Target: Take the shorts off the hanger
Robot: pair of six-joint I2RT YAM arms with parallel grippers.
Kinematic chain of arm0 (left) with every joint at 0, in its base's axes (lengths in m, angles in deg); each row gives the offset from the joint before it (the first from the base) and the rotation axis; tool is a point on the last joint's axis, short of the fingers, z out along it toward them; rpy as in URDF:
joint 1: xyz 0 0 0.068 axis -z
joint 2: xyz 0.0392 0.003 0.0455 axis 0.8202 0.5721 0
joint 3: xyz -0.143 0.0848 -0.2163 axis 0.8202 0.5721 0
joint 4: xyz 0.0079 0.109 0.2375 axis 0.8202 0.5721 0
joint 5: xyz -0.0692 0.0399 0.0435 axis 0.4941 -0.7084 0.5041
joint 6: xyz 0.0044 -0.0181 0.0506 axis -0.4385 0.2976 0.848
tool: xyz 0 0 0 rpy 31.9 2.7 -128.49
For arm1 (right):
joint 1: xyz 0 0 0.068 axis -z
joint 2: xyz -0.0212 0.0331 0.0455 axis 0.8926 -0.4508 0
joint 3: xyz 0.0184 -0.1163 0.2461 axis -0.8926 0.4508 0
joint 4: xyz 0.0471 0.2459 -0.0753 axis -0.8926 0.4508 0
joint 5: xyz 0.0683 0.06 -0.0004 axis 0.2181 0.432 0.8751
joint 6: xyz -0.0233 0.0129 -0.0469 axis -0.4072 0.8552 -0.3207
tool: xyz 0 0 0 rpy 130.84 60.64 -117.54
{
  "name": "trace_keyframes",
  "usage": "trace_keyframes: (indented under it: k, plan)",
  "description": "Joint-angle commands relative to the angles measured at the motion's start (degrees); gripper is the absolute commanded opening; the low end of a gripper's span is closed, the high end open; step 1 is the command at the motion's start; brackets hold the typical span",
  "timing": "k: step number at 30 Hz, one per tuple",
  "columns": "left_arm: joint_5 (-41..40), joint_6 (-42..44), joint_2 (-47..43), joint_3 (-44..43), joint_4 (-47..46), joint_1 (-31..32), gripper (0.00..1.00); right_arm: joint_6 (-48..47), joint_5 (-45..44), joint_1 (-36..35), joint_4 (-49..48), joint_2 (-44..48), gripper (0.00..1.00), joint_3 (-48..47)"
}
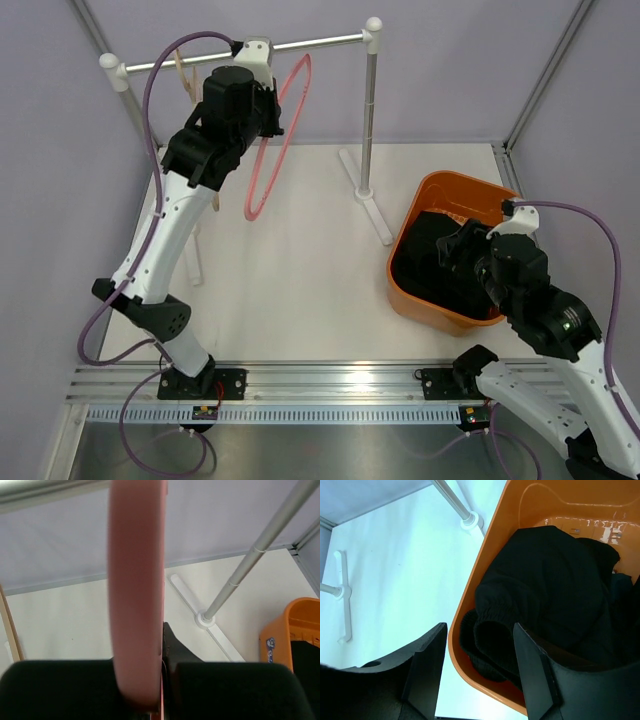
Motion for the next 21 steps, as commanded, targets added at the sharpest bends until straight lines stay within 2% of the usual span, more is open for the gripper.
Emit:
trace_keyframes:
  k: [1,5,21]
  plan:
    - [-5.61,2.72,3.68,-8.33,-5.75,-1.06,0.00,-1.36,0.60,0.28,1.89,1.48,0.64,-3.13]
    - [-5.89,3.52,7.38,-13.10,-6.54,-2.90,0.00,-1.36,0.42,0.28,2.78,1.92,0.64,-3.22]
    - [-3.43,0.09,11.78,-12.23,-10.68,-10.19,0.00,-1.19,2.00,0.28,1.55,1.30,0.64,-1.91]
